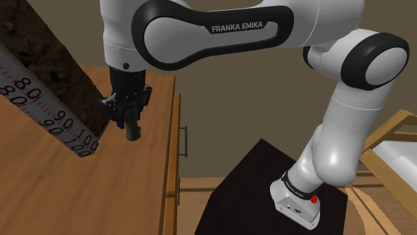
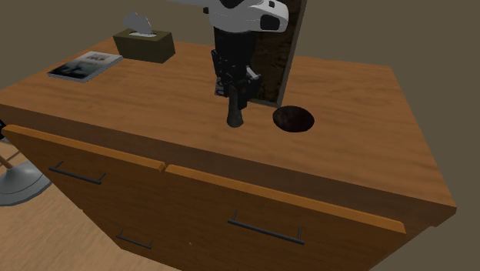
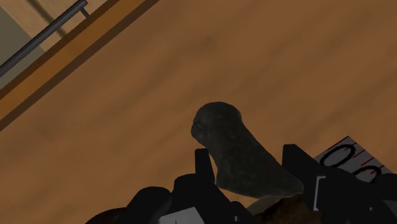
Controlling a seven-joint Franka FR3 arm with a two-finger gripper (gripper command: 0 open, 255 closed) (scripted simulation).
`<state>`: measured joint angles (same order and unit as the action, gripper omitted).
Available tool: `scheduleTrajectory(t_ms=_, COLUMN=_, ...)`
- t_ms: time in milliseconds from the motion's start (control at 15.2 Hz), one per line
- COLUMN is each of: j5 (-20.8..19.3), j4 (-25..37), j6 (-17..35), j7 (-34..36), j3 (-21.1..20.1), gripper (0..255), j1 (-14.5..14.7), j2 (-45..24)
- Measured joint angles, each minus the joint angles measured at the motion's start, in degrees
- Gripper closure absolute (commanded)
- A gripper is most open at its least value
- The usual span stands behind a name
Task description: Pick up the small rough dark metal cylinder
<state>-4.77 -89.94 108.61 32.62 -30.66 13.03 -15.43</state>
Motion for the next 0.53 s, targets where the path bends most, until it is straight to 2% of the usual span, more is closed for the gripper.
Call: scheduleTrajectory(t_ms=528, j5=0.1, j4=1.3, j6=-1.4, j7=0.0, j3=-0.1, gripper=255, j1=0.1, j2=0.2)
